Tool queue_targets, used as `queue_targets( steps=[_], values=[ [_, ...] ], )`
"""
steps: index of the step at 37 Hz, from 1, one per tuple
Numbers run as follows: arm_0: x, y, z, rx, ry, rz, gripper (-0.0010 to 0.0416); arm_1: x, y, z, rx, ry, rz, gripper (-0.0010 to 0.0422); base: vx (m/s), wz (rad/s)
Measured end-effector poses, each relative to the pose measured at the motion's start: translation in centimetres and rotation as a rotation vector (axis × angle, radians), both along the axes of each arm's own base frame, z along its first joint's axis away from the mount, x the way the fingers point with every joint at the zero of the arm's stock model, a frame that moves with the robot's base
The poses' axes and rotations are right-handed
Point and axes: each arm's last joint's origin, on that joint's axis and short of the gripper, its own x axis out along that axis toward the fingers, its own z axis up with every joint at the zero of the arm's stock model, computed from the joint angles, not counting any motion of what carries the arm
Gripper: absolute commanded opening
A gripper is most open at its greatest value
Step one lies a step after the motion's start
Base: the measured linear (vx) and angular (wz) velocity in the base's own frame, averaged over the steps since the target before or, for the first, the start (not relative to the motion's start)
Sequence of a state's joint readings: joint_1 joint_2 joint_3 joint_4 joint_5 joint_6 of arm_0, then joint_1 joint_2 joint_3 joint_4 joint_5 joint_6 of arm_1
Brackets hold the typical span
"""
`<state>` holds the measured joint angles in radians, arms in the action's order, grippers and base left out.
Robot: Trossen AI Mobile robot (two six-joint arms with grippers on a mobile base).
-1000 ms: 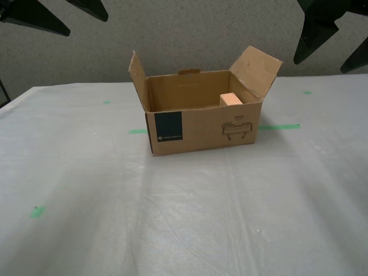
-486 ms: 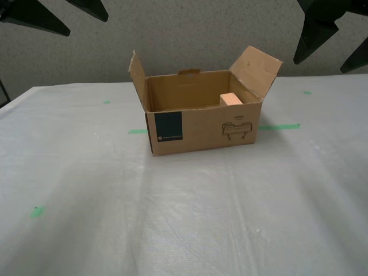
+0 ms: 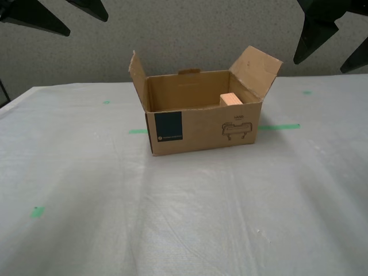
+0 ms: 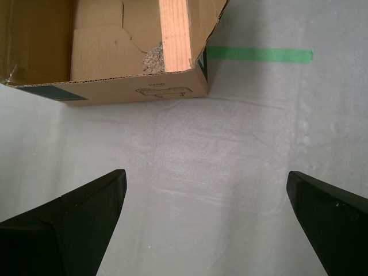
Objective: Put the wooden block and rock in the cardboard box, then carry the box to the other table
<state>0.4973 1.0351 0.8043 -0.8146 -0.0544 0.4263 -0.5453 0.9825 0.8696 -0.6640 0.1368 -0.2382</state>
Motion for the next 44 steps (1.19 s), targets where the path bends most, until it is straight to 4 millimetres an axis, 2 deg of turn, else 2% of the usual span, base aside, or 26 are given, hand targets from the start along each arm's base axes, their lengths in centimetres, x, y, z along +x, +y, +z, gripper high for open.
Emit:
queue_targets(
  steps=[44],
  values=[
    [0.0,0.0,0.0,0.0,0.0,0.0,0.0389,0.0,0.0,0.0,0.0,0.0,0.0,0.0396,0.0,0.0]
  ],
)
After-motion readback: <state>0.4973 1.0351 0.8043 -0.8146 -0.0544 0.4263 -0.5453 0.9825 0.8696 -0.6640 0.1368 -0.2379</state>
